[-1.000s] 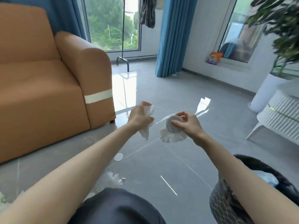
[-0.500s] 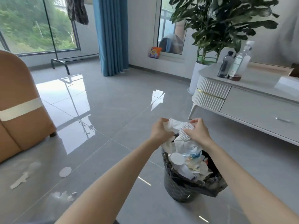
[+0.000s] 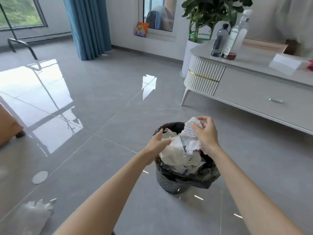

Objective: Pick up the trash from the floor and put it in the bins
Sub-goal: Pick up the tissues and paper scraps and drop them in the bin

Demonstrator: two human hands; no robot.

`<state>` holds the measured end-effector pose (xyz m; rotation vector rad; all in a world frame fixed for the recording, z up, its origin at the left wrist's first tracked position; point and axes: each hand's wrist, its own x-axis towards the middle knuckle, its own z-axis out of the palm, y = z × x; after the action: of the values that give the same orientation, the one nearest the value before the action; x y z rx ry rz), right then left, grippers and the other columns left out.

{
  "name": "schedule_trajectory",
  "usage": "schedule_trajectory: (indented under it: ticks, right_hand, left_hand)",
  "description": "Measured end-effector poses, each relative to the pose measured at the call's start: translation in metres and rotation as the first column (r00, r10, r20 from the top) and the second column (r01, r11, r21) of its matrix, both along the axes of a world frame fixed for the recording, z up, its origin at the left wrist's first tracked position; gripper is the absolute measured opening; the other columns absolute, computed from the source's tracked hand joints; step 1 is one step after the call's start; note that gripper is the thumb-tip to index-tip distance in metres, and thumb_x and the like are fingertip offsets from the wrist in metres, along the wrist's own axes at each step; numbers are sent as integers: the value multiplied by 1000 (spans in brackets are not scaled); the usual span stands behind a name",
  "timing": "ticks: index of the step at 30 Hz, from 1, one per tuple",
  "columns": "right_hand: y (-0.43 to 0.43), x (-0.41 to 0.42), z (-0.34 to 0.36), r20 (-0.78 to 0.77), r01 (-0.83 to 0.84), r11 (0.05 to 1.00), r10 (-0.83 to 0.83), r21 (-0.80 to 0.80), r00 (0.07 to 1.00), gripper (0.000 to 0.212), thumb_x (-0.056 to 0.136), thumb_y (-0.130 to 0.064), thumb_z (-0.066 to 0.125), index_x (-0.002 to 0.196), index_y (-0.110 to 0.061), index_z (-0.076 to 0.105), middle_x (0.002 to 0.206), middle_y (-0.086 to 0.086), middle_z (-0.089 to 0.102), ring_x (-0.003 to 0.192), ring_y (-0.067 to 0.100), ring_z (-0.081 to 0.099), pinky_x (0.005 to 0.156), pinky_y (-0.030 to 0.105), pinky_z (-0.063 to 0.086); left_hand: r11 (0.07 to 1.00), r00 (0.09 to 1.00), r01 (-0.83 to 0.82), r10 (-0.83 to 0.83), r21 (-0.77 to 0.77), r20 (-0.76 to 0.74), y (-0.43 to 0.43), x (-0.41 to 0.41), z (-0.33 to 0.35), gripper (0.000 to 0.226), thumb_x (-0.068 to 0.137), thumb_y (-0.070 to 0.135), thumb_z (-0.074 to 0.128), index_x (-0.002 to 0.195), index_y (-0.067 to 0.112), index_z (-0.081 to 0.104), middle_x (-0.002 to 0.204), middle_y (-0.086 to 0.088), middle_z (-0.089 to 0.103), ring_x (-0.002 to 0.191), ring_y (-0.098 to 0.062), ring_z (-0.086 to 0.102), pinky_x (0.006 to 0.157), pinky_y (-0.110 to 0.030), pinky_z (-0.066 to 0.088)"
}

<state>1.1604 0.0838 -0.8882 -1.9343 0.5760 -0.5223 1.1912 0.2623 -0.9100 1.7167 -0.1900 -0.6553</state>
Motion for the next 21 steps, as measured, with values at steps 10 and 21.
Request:
schedule_trajectory:
  ticks: [10, 21]
  right_hand:
    - [29, 17, -82, -433, -344, 930, 259, -129, 863, 26, 81, -12, 69, 105, -11, 60, 105, 1, 63, 97, 13, 56, 84, 25, 44]
    - [30, 20, -127, -724, -502, 746, 39, -437, 689, 19, 81, -14, 68, 99, -11, 70, 120, 14, 59, 119, 31, 52, 89, 43, 52]
  left_hand:
    - [980, 996, -12, -6, 196, 91, 34, -3, -35, 62, 95, 12, 46, 150, 24, 20, 158, 0, 16, 147, -15, 9, 119, -39, 16]
    - [975, 993, 39, -63, 219, 105, 29, -13, -51, 61, 95, 20, 51, 149, 25, 23, 157, 3, 18, 143, -20, 24, 115, -36, 27]
